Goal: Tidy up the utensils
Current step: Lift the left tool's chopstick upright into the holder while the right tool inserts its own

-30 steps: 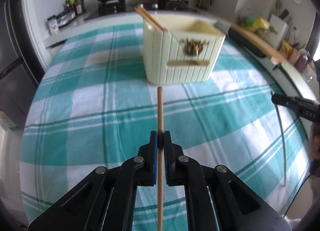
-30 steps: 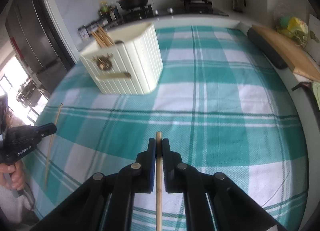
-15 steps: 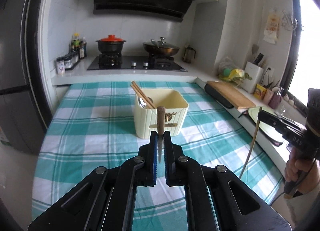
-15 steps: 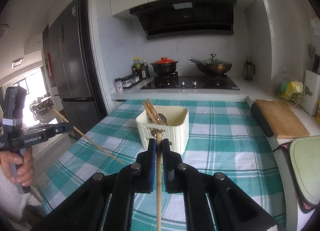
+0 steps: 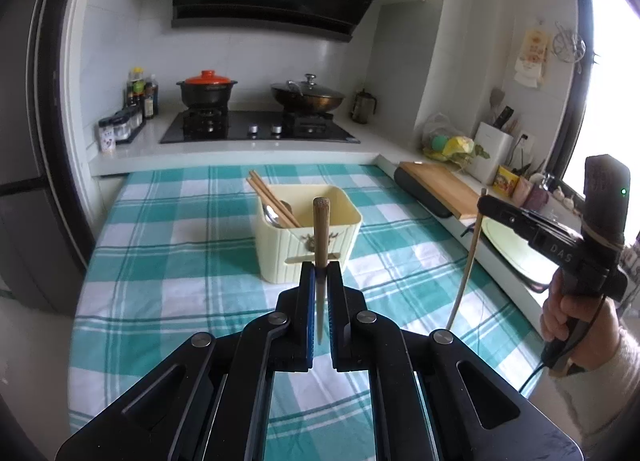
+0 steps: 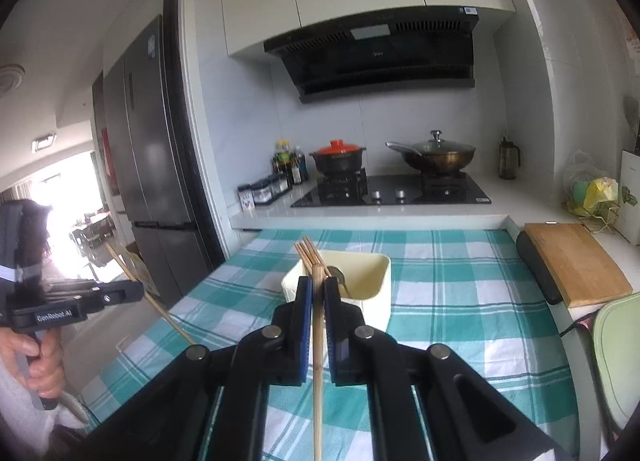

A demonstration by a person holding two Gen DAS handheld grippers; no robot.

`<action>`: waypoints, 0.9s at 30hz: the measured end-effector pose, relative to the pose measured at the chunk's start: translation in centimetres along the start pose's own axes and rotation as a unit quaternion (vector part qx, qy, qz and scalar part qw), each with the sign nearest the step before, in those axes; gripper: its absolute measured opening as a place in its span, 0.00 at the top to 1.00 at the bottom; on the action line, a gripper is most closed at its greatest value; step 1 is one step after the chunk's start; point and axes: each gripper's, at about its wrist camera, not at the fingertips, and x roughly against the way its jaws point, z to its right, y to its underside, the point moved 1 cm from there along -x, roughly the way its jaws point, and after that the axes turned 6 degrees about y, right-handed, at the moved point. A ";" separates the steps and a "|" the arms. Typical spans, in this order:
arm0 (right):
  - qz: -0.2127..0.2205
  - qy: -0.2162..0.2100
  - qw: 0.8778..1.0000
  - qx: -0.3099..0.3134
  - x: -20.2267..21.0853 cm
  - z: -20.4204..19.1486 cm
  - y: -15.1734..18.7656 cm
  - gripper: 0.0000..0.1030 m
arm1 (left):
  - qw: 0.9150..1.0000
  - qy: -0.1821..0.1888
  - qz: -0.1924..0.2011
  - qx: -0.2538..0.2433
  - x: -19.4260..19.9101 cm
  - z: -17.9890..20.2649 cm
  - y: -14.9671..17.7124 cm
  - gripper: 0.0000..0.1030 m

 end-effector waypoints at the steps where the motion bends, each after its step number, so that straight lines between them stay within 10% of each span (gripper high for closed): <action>1: -0.010 -0.001 1.000 -0.003 -0.4 0.0 -0.1 0.94 | 1.000 -0.001 -0.002 -0.001 -0.1 -0.1 -0.1 0.96; 10: -0.065 -0.013 0.998 -0.004 -1.7 0.1 0.0 0.93 | 1.000 -0.004 -0.007 -0.005 -0.8 -0.3 -0.2 0.96; 27: 0.112 0.024 0.990 0.078 -7.6 -2.4 -11.9 0.94 | 0.996 -0.007 0.086 0.006 -5.3 -1.7 -12.7 0.96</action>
